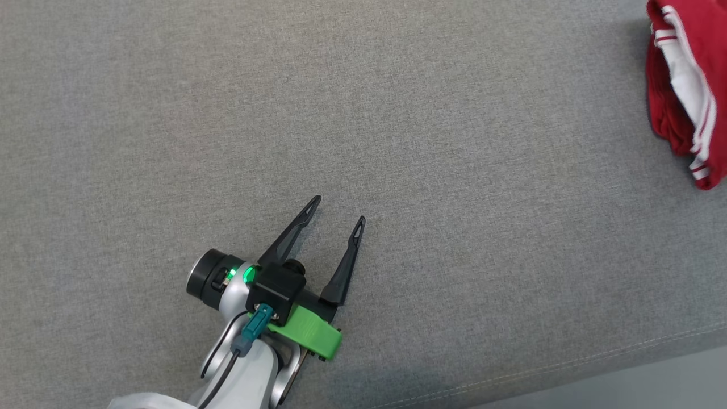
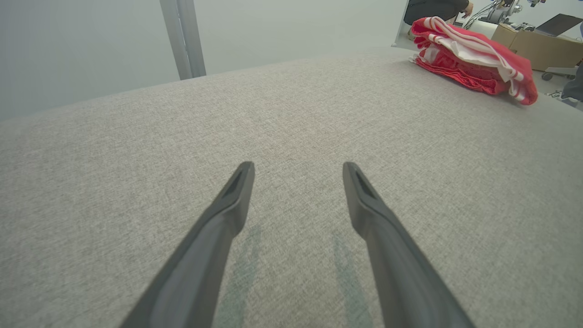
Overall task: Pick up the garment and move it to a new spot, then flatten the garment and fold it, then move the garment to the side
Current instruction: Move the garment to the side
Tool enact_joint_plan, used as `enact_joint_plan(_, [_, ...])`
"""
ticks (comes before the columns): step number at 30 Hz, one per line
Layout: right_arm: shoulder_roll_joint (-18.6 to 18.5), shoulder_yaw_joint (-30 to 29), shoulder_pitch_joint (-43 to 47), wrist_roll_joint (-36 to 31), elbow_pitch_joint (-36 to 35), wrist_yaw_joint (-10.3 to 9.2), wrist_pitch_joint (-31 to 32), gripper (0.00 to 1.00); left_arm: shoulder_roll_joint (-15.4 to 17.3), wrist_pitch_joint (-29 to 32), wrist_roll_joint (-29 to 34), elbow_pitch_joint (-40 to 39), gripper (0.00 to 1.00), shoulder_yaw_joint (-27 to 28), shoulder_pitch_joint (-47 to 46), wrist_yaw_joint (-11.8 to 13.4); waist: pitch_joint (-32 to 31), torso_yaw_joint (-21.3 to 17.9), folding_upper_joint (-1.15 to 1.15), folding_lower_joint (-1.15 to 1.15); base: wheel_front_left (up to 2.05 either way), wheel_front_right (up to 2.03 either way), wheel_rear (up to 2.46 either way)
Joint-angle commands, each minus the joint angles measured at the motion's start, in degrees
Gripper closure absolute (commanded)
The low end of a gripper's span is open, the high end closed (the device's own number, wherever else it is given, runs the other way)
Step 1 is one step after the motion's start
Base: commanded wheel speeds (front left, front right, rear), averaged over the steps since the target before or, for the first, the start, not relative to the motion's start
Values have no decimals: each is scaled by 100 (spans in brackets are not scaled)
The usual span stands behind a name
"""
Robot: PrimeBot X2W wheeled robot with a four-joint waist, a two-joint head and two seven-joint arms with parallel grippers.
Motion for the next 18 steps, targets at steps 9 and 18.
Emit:
enact_joint_plan(9, [1067,-568,958,-758,-1490,-7,-21,0,24,6,-44,19,0,189,124,87,-259,-23,0,-1,0,0,0])
enact_joint_plan(18, [1664,26,1797,-383,-2324,-7,-21,0,26,6,-253,30,0,476,363,264,-726,9,0,-1,0,0,0])
